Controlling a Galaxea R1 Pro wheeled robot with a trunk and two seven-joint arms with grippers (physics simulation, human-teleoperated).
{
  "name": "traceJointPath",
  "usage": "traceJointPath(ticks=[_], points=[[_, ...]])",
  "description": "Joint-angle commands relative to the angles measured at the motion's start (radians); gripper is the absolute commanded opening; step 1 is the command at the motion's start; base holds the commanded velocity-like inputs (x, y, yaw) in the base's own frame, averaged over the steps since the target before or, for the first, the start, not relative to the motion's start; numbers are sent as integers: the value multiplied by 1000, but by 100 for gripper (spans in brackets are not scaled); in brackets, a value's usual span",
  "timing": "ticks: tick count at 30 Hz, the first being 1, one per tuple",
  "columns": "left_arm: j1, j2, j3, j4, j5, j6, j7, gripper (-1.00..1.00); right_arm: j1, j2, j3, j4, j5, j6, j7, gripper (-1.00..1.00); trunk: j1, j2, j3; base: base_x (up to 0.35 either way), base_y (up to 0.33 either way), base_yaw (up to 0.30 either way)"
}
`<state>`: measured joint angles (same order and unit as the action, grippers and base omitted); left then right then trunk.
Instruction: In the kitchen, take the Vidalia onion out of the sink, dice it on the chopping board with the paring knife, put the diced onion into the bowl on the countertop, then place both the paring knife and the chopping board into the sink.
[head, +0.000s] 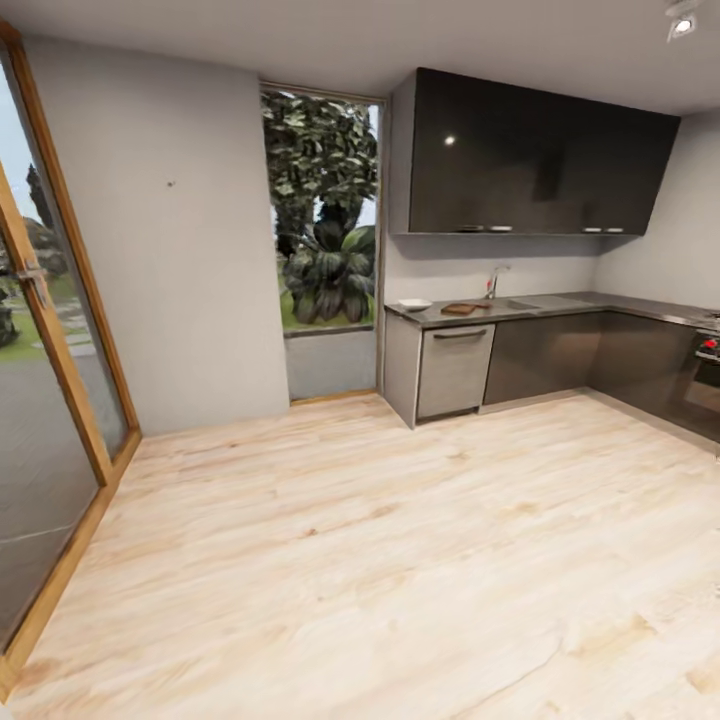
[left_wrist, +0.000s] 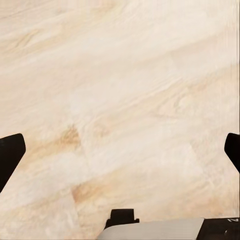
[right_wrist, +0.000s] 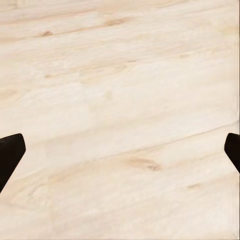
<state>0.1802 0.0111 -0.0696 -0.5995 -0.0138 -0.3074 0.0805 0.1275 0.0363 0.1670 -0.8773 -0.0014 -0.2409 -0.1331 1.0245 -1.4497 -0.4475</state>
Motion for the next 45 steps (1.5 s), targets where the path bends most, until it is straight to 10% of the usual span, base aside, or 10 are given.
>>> traceJointPath(ticks=[1, 45], points=[[1, 1, -6, -2, -1, -1, 8, 100, 0, 0, 3, 0, 0, -1, -7, 100, 0, 0, 1, 240, -234, -204], [0, -4, -8, 1, -1, -1, 8, 100, 0, 0, 3, 26, 0, -1, -6, 100, 0, 0, 13, 224, -262, -37]])
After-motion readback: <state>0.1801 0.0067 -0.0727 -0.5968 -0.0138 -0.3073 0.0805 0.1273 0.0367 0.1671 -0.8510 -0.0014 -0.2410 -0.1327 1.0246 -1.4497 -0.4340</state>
